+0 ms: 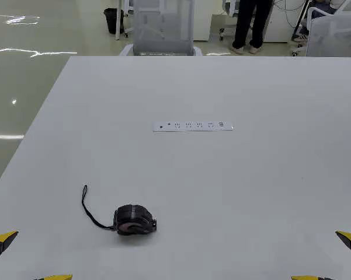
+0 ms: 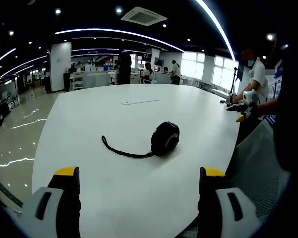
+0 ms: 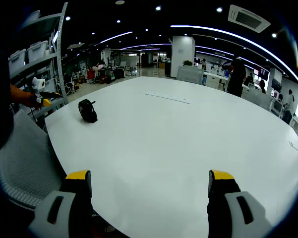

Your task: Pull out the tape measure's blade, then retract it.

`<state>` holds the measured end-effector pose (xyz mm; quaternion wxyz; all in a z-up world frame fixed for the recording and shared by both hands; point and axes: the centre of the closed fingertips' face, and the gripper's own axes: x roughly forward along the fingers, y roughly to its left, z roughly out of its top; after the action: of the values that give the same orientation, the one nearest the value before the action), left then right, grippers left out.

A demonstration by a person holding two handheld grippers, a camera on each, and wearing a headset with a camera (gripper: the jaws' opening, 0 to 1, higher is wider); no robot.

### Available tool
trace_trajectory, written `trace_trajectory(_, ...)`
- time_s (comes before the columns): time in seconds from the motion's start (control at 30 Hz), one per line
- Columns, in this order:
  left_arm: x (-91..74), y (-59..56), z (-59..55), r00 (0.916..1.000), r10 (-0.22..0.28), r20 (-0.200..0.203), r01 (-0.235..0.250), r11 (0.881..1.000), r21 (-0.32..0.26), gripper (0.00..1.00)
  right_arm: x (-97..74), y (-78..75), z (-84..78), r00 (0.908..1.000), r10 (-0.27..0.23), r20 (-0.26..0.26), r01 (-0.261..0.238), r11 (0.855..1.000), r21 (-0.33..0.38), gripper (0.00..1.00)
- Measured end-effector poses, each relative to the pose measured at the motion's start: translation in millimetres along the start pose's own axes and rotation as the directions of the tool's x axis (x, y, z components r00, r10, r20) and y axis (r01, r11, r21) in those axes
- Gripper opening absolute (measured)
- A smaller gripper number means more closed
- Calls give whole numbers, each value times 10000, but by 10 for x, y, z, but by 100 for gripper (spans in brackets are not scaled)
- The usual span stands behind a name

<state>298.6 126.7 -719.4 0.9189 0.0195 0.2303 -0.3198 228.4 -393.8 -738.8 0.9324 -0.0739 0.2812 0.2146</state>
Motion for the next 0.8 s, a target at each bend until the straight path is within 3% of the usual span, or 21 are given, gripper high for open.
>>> trace_trajectory(0.1, -18, 72, -18, 9992, 342, -185, -338, 9992, 210, 99, -2, -16, 11, 10000, -27, 6, 27, 9999, 127, 100)
trace_trajectory(0.27, -35, 58, -90, 9984, 337, -448, -319, 9987, 385, 99, -37, -50, -11, 9997, -194, 113, 189, 9987, 470, 100)
trace_trajectory(0.6, -121, 57, -236, 9968, 290, -746, -286, 9996, 68, 99, -107, 21, -75, 9993, -371, 86, 368, 9987, 346, 100)
trace_trajectory(0.8, -153, 87, -180, 9968, 408, -685, -393, 9990, 226, 99, -118, 9, -103, 9991, -428, 73, 425, 9983, 406, 100)
